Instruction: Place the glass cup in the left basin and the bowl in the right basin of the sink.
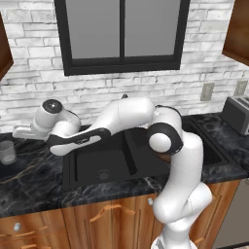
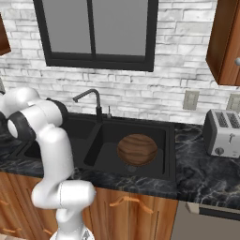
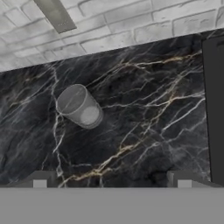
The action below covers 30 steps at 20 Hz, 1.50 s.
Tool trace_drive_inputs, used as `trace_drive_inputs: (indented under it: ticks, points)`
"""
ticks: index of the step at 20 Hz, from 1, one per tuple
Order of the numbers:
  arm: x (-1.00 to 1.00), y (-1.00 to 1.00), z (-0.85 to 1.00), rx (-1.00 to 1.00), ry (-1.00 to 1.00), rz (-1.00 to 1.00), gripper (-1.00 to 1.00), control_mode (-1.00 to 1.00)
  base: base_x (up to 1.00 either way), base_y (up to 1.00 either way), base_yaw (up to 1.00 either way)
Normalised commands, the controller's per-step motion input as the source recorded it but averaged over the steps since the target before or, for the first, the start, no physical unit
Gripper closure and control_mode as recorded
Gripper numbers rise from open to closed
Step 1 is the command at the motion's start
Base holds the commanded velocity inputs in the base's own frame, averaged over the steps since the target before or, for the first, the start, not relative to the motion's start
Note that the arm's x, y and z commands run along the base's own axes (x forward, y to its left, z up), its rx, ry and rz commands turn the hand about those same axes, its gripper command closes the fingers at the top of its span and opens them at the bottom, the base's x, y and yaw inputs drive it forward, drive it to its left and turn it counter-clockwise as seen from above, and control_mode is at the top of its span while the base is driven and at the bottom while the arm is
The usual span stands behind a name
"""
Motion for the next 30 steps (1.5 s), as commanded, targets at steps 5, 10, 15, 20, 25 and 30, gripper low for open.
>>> trace_drive_inputs:
  ticks: [5, 10, 15, 20, 25, 30]
  points:
    - [0.17, 0.17, -0.15, 0.0, 0.0, 0.0, -1.0, -1.0, 0.0, 0.0, 0.0]
    - [0.21, 0.18, -0.16, 0.0, 0.0, 0.0, -1.0, -1.0, 0.0, 0.0, 0.0]
    - [0.23, 0.15, -0.07, 0.0, 0.0, 0.0, -1.0, -1.0, 0.0, 0.0, 0.0]
    - [0.21, 0.2, -0.11, 0.0, 0.0, 0.0, -1.0, -1.0, 0.0, 0.0, 0.0]
    - [0.16, 0.21, -0.18, 0.0, 0.0, 0.0, -1.0, -1.0, 0.0, 0.0, 0.0]
    - [0.14, 0.2, -0.17, 0.0, 0.0, 0.0, -1.0, -1.0, 0.0, 0.0, 0.0]
